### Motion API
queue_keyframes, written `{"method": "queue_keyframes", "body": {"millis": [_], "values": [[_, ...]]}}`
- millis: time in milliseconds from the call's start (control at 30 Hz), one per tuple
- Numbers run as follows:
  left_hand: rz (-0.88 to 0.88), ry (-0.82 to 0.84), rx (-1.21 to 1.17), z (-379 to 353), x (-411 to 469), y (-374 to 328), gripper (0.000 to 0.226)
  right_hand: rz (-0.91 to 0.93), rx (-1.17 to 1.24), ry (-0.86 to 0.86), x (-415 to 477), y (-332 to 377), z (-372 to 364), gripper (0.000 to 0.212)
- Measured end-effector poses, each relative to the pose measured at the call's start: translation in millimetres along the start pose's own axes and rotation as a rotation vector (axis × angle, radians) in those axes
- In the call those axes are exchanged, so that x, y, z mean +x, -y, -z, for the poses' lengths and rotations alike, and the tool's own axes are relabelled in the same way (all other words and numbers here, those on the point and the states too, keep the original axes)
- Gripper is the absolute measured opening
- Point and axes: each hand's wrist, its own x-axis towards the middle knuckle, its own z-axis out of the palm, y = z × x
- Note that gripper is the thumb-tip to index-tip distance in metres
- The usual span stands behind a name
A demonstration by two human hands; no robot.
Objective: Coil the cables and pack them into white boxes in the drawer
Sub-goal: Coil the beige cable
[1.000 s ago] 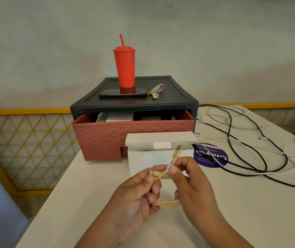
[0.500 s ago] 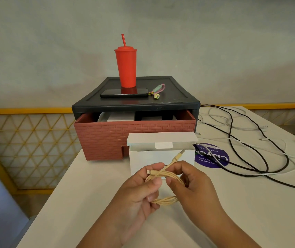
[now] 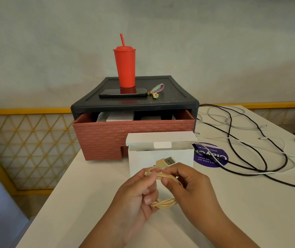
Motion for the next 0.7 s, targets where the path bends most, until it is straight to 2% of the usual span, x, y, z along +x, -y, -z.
{"method": "queue_keyframes", "body": {"millis": [67,133,233,300,400,433,700], "values": [[0.053,0.013,-0.045,1.6,1.4,-2.5,0.02,0.08,-0.079,-0.006,0.6,-2.2,-2.8,0.02],[0.075,0.008,-0.072,2.5,2.0,-3.1,0.021,0.159,-0.147,-0.022,0.2,-3.6,-5.8,0.027],[0.108,0.011,-0.092,3.2,2.1,-3.0,0.023,0.169,-0.163,-0.03,0.1,-5.7,-8.2,0.019],[0.132,0.022,-0.095,3.1,1.9,-3.2,0.026,0.152,-0.16,-0.038,-0.7,-6.9,-8.2,0.012],[0.15,0.039,-0.113,1.9,1.1,-4.7,0.026,0.088,-0.118,0.011,-3.9,-4.3,-6.4,0.04],[0.149,0.037,-0.121,1.6,0.5,-4.8,0.026,0.066,-0.104,0.035,-4.4,-2.8,-5.7,0.042],[0.123,0.04,-0.132,0.8,-0.5,-4.6,0.039,0.004,-0.05,0.076,-4.8,0.0,-5.6,0.032]]}}
